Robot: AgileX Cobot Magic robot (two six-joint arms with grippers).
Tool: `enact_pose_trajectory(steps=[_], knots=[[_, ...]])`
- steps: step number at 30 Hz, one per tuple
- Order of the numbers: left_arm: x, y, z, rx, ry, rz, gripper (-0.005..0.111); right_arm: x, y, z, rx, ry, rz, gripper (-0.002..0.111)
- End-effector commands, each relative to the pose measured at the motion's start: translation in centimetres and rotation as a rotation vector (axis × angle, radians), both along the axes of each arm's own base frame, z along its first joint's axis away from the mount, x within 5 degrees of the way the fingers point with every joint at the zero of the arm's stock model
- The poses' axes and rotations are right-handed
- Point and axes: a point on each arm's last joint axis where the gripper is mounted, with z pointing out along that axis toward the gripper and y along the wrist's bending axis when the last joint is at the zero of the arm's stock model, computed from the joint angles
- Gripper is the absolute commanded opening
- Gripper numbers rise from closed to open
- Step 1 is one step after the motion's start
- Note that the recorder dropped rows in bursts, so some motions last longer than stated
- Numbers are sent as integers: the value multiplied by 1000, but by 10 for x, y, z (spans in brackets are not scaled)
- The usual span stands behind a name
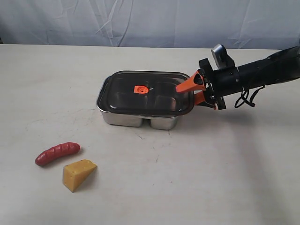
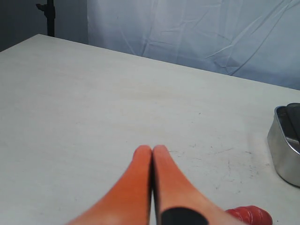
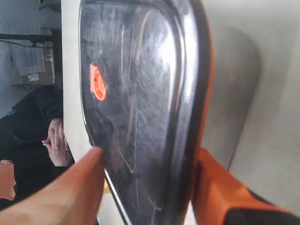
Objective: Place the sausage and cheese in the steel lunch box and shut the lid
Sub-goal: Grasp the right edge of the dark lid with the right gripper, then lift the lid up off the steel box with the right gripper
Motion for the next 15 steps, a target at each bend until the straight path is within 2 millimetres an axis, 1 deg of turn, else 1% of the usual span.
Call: enact_pose_trajectory(steps=[1,2,4,15], knots=[[0,0,0,5,-13,4,0,0,0,2,7,-11,20,20],[0,0,0,5,-13,4,0,0,0,2,6,-11,21,8],[0,0,0,5,-13,4,0,0,0,3,5,-13,23,-1],[0,0,0,5,-13,4,0,-4,-3,-1,-44,-22,78,-1]])
